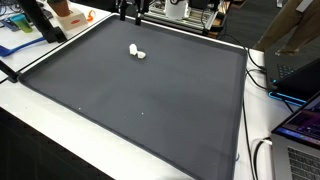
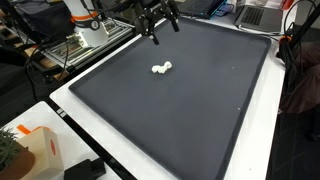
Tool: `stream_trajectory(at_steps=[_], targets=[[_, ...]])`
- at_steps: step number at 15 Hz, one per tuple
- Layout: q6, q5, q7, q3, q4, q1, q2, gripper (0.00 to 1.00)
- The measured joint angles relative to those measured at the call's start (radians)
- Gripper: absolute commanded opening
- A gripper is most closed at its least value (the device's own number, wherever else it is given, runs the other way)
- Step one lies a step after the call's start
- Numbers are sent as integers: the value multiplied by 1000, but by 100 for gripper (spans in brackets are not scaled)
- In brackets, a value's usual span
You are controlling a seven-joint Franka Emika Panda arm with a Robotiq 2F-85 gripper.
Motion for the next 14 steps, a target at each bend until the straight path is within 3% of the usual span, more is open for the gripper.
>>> stream_trajectory(at_steps=[2,4,10,12,14], targets=[[-151,105,-61,-49,33,119,-36,100],[-313,169,-131,-68,73,161,-80,100],[-807,154,-262,-55,256,54,-152,100],[-897,154,-303,-61,327,28,-162,100],[-909,154,-310,-61,340,25,-163,100]])
